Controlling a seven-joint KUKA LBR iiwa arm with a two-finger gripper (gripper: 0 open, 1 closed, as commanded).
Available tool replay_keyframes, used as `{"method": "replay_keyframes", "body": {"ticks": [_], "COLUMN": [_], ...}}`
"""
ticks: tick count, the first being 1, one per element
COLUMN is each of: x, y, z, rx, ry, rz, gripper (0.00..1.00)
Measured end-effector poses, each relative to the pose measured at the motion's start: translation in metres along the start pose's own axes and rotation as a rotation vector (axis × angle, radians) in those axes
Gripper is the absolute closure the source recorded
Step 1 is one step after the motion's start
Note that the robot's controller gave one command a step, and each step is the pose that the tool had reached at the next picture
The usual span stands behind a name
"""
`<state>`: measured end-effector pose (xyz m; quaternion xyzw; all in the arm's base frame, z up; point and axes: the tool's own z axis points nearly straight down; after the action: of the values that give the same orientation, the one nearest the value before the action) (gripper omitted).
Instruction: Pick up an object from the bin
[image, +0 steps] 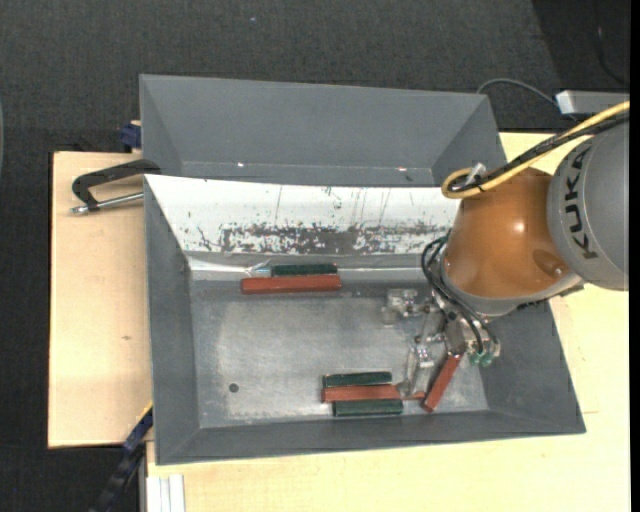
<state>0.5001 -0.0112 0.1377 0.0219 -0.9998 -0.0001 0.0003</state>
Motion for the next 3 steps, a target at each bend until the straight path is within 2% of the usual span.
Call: {"method": "replay_keyframes", "body": {"ticks": [1,2,3], "x": [-0.011,-0.013,-0.003], "y": [0.027,0.044,0.022], "z": [-0.055,-0.032,0.04], "rx": [-0.001,0.0,-0.002], "ry": [0.0,-0.015,-0.006], "rz": [-0.034,-0.086,-0.018], "gripper": [0.0,0.0,0.0]}}
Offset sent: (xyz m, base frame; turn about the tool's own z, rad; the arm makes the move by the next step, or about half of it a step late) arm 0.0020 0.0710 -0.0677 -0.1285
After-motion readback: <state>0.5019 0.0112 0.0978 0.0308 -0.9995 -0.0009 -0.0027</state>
